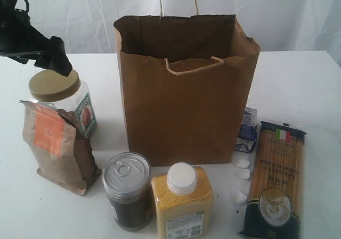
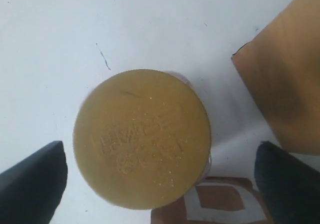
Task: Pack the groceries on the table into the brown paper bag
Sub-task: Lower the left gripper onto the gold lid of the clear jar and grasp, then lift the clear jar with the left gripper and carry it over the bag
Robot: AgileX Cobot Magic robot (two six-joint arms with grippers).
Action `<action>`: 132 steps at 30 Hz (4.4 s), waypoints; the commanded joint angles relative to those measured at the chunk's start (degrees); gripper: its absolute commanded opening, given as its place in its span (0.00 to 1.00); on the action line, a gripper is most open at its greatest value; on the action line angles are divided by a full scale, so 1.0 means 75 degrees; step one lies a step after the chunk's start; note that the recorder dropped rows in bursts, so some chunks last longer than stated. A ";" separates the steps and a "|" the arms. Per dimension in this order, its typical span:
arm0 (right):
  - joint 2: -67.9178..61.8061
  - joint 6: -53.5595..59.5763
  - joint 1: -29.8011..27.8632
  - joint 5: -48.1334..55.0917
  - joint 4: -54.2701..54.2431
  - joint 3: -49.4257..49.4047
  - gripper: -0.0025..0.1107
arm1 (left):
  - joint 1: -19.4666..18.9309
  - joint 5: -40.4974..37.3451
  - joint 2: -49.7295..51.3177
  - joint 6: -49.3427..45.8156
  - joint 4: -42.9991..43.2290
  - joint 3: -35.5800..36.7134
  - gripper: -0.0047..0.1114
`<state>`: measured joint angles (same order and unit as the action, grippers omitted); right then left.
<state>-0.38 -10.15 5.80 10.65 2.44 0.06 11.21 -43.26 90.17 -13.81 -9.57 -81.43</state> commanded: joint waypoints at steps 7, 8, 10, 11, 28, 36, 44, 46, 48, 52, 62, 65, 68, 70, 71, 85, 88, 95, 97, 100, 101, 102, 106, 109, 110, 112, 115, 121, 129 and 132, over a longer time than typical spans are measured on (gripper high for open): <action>0.0050 -0.0029 -0.0016 -0.0065 0.0046 -0.0008 0.02 | -0.0022 0.0213 0.0407 -0.0021 0.0063 -0.0088 0.95; 0.0050 -0.0029 -0.0016 -0.0065 0.0046 -0.0008 0.02 | -0.0022 0.0213 0.0443 -0.0021 0.0063 -0.0088 0.95; 0.0050 -0.0029 -0.0016 -0.0065 0.0046 -0.0008 0.02 | -0.0022 0.0213 0.0546 -0.0021 0.0145 -0.0088 0.95; 0.0050 -0.0029 -0.0016 -0.0065 0.0046 -0.0008 0.02 | -0.0022 0.0227 0.0581 -0.0021 0.0178 -0.0088 0.95; 0.0050 -0.0029 -0.0016 -0.0065 0.0046 -0.0008 0.02 | -0.0022 0.0242 0.1148 -0.0021 0.0210 -0.0088 0.94; 0.0050 -0.0029 -0.0016 -0.0065 0.0046 -0.0008 0.02 | -0.0022 -0.0015 0.1148 -0.0021 0.0210 -0.0072 0.94; 0.0050 -0.0029 -0.0016 -0.0065 0.0046 -0.0008 0.02 | -0.0022 -0.0186 0.1148 0.0026 0.0210 -0.0042 0.71; 0.0050 -0.0029 -0.0016 -0.0065 0.0046 -0.0008 0.02 | -0.0022 -0.0186 0.1148 0.0164 0.0210 -0.0042 0.52; 0.0050 -0.0029 -0.0016 -0.0065 0.0046 -0.0008 0.02 | -0.0022 -0.0152 0.1148 0.0384 0.0210 -0.0042 0.34; 0.0050 -0.0029 -0.0016 -0.0065 0.0046 -0.0008 0.02 | -0.0022 -0.0152 0.1135 0.0465 0.0210 -0.0042 0.04; 0.0050 -0.0029 -0.0016 -0.0065 0.0046 -0.0008 0.02 | -0.0022 -0.0261 0.0548 0.0465 0.0681 -0.0292 0.04; 0.0050 -0.0029 -0.0016 -0.0065 0.0046 -0.0008 0.02 | -0.0022 -0.0312 0.0348 0.0465 0.0714 -0.0533 0.04; 0.0050 -0.0029 -0.0016 -0.0065 0.0046 -0.0008 0.02 | -0.0022 -0.0416 0.0215 0.0465 0.0714 -0.0878 0.04; 0.0050 -0.0029 -0.0016 -0.0065 0.0046 -0.0008 0.02 | -0.0022 -0.0536 0.0158 0.0465 0.0714 -0.1153 0.04; 0.0050 -0.0029 -0.0016 -0.0065 0.0046 -0.0008 0.02 | -0.0022 -0.0636 0.0125 0.0465 0.0714 -0.1310 0.04; 0.0050 -0.0029 -0.0016 -0.0065 0.0046 -0.0008 0.02 | -0.0022 -0.1604 -0.0744 0.0700 -0.0944 -0.4579 0.04; 0.0050 -0.0029 -0.0016 -0.0065 0.0046 -0.0008 0.02 | -0.0022 -0.2105 -0.0761 0.0762 -0.1377 -0.6116 0.04; 0.0050 -0.0029 -0.0016 -0.0065 0.0046 -0.0008 0.02 | -0.0009 -0.2592 -0.0276 0.0732 -0.3671 -0.7292 0.04; 0.0050 -0.0029 -0.0016 -0.0065 0.0046 -0.0008 0.02 | 0.0205 -0.2781 0.0029 0.0308 -0.4267 -0.7292 0.04; 0.0050 -0.0029 -0.0016 -0.0065 0.0046 -0.0008 0.02 | 0.0625 -0.2673 0.0211 0.0037 -0.4266 -0.7292 0.04; 0.0050 -0.0029 -0.0016 -0.0065 0.0046 -0.0008 0.02 | 0.0760 -0.2626 0.0259 -0.0013 -0.4246 -0.7292 0.04; 0.0050 -0.0029 -0.0016 -0.0065 0.0046 -0.0008 0.02 | 0.0947 -0.2553 0.0306 -0.0013 -0.4196 -0.7292 0.04; 0.0050 -0.0029 -0.0016 -0.0065 0.0046 -0.0008 0.02 | 0.1489 -0.2527 0.0484 -0.0023 -0.3969 -0.7292 0.04; 0.0050 -0.0029 -0.0016 -0.0065 0.0046 -0.0008 0.02 | 0.1829 -0.2542 0.0575 -0.0194 -0.3853 -0.7292 0.04; 0.0050 -0.0029 -0.0016 -0.0065 0.0046 -0.0008 0.02 | 0.1938 -0.2560 0.0614 -0.0195 -0.3798 -0.7292 0.04; 0.0050 -0.0029 -0.0016 -0.0065 0.0046 -0.0008 0.02 | 0.2119 -0.2616 0.0699 -0.0195 -0.3686 -0.7292 0.04; 0.0050 -0.0029 -0.0016 -0.0065 0.0046 -0.0008 0.02 | 0.2339 -0.2640 0.0847 -0.0195 -0.3418 -0.7278 0.04; 0.0050 -0.0029 -0.0016 -0.0065 0.0046 -0.0008 0.02 | 0.2643 -0.2671 0.1154 -0.0230 -0.2890 -0.7278 0.04; 0.0050 -0.0029 -0.0016 -0.0065 0.0046 -0.0008 0.02 | 0.2698 -0.2477 0.1479 -0.0361 -0.2493 -0.7278 0.04; 0.0050 -0.0029 -0.0016 -0.0065 0.0046 -0.0008 0.02 | 0.2698 -0.2352 0.1575 -0.0361 -0.2426 -0.7278 0.04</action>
<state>-0.38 -10.15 5.80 10.65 2.54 0.06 31.14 -63.25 102.10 -16.42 -26.70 -135.71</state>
